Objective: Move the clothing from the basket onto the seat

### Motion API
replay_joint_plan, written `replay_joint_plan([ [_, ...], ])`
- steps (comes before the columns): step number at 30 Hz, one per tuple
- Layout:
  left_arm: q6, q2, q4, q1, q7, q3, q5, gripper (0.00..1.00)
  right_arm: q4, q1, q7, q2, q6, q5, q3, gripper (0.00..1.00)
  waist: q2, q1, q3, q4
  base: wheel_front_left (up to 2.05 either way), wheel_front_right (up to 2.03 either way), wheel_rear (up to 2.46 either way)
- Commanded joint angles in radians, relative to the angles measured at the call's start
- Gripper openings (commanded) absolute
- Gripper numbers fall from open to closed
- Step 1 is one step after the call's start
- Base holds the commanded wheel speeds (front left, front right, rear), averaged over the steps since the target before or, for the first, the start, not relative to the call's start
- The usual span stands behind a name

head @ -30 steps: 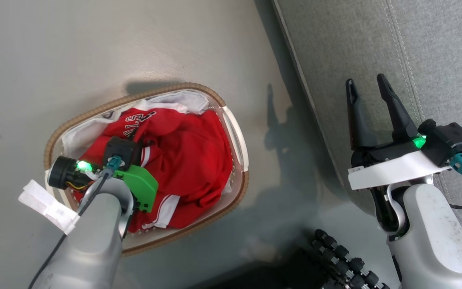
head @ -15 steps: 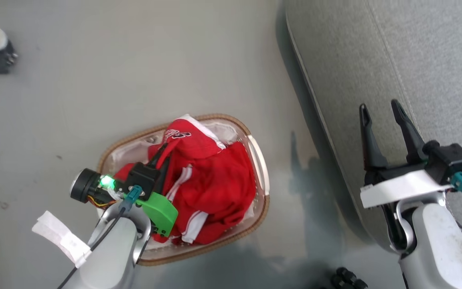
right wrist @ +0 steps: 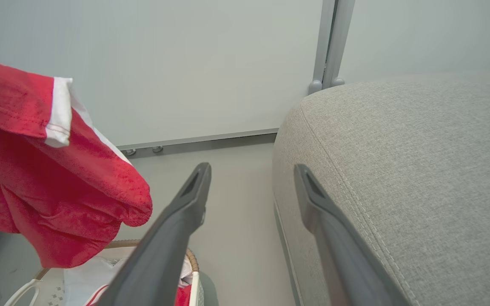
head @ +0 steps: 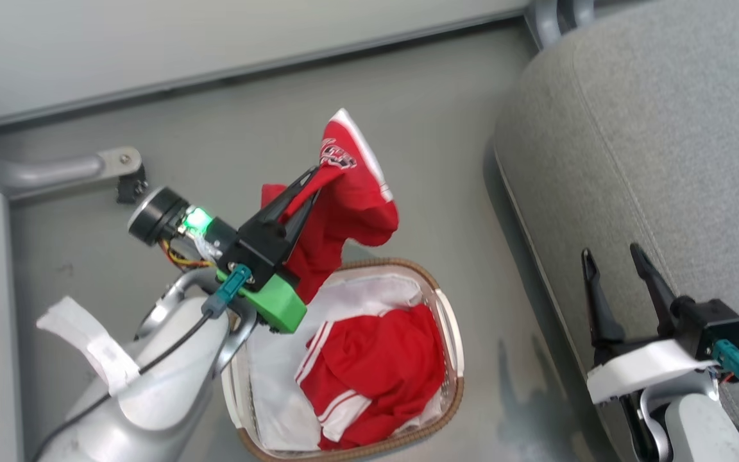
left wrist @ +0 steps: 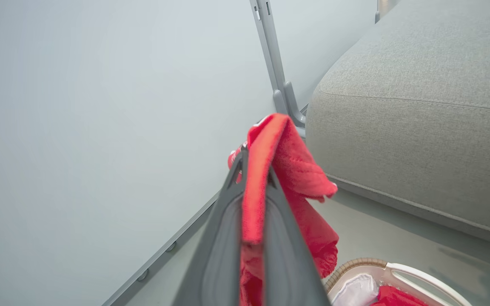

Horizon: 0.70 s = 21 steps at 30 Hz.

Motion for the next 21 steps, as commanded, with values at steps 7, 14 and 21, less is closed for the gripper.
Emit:
replay_joint_plan([
  [7,-0.001,0.072,-0.031,-0.183,0.0,-0.129,-0.073,0.0,0.006,0.071,-0.005,-0.005,-0.001,-0.004,0.006,1.0,0.0,0.0,-0.213,0.083,0.0,0.0,0.0],
  [14,0.0,0.097,-0.041,-0.348,0.0,-0.227,-0.117,0.0,-0.002,0.08,-0.005,-0.004,-0.001,-0.027,0.036,1.0,0.0,0.0,-0.256,0.089,0.0,0.0,0.0],
  [21,0.0,0.085,-0.05,-0.459,0.0,-0.277,-0.147,0.0,0.0,0.047,-0.005,-0.004,-0.001,-0.053,0.108,1.0,0.0,0.0,-0.271,0.1,0.0,0.0,0.0],
])
